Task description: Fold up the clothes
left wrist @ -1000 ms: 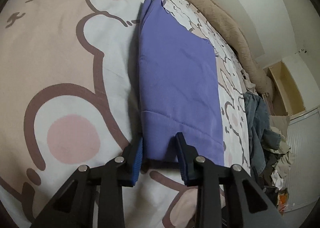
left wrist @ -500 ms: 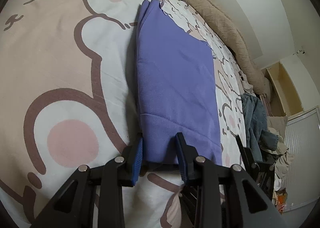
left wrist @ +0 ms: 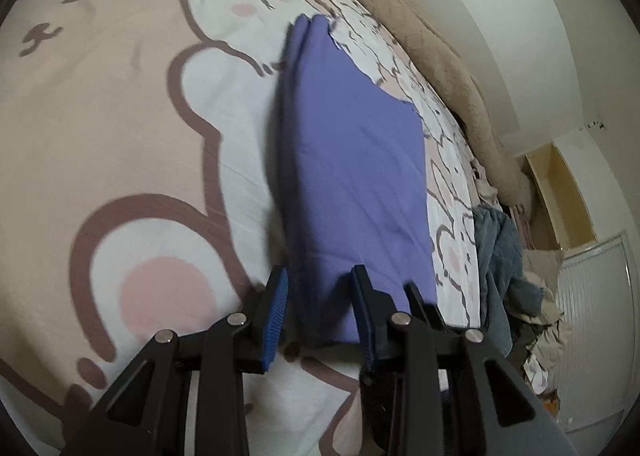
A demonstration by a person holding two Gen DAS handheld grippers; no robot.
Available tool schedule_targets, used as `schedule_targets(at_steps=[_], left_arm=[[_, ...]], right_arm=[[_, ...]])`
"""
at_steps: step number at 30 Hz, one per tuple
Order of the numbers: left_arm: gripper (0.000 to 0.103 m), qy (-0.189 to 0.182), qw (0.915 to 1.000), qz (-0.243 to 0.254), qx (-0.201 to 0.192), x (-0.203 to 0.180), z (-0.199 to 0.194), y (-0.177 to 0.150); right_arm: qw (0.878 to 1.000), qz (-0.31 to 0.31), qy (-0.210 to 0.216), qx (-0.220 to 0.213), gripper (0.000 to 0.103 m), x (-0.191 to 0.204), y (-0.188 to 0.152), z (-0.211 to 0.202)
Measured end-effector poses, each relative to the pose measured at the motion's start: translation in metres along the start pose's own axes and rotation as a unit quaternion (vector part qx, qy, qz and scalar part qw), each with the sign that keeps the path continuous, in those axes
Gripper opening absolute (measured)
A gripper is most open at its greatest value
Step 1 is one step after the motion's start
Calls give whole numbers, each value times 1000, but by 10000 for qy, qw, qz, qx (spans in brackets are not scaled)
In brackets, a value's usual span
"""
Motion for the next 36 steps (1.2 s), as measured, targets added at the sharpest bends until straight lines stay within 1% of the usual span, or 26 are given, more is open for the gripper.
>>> schedule_targets(at_steps=[2,5,7,11,12,15,17,19,20,21,23,24,27,29,30,31,32,33,34,36], left_arm=[[32,-86,9999,-39,116,1,2,-2],[38,-119,9995,-9,309,-2,7,-7],[50,-74,9993,-3,371,-2,9,-9],[53,31,9989,-17,464,0,12,-11],[55,63,9988,1,485,0,13,-12],[71,35,9984,105,556,-7,18,-13],[72,4,9981,164,601,-13,23,-12],[68,-129,9977,56,670,-14,28,-10],[61,-250,9970,-55,730,-14,30,-9],[48,-370,9961,-165,790,-13,33,-7],[40,-587,9938,-342,884,-13,36,-5],[33,-670,9931,-379,887,-13,36,-4],[26,-988,9909,-517,757,-15,26,0],[23,-1077,9906,-517,662,-17,20,4],[21,-1099,9906,-520,624,-17,18,5],[21,-1116,9904,-534,610,-17,17,6],[21,-1132,9902,-552,607,-18,17,6],[21,-1147,9899,-571,605,-18,16,6],[21,-1136,9901,-563,596,-17,15,6],[21,-1148,9902,-547,573,-18,13,5]], right_arm=[[9994,251,252,-6,19,-8,-2,-4],[9966,619,548,-26,18,-19,-1,-8],[9937,848,729,-38,17,-26,-1,-10],[9933,912,713,-62,17,-35,-2,-9],[9930,931,718,-70,17,-36,-1,-9],[9924,993,713,-102,17,-33,2,-13],[9919,1056,699,-124,17,-29,0,-19],[9910,1130,705,-140,17,-35,3,-16],[9906,1164,709,-148,17,-38,5,-15],[9902,1186,716,-153,17,-39,5,-15],[9898,1219,720,-151,17,-40,6,-14],[9897,1228,714,-153,17,-41,6,-14],[9894,1272,670,-218,18,-42,7,-18],[9905,1222,570,-287,19,-40,9,-25],[9914,1161,523,-302,22,-35,11,-26],[9923,1103,477,-316,46,-30,12,-29],[9929,1057,430,-333,83,-24,11,-33],[9936,999,352,-404,92,-21,13,-36],[9941,912,257,-525,93,-17,16,-40],[9948,870,174,-492,93,-14,20,-40]])
Point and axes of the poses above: each gripper's, at about its wrist camera, not at the fingertips, and z roughly the way its jaws point, x to its left, y to its top, the point moved 5 cm from there along z, roughly the way its jaws point, and after that the axes turned 5 degrees about y, right-handed, at the moved point
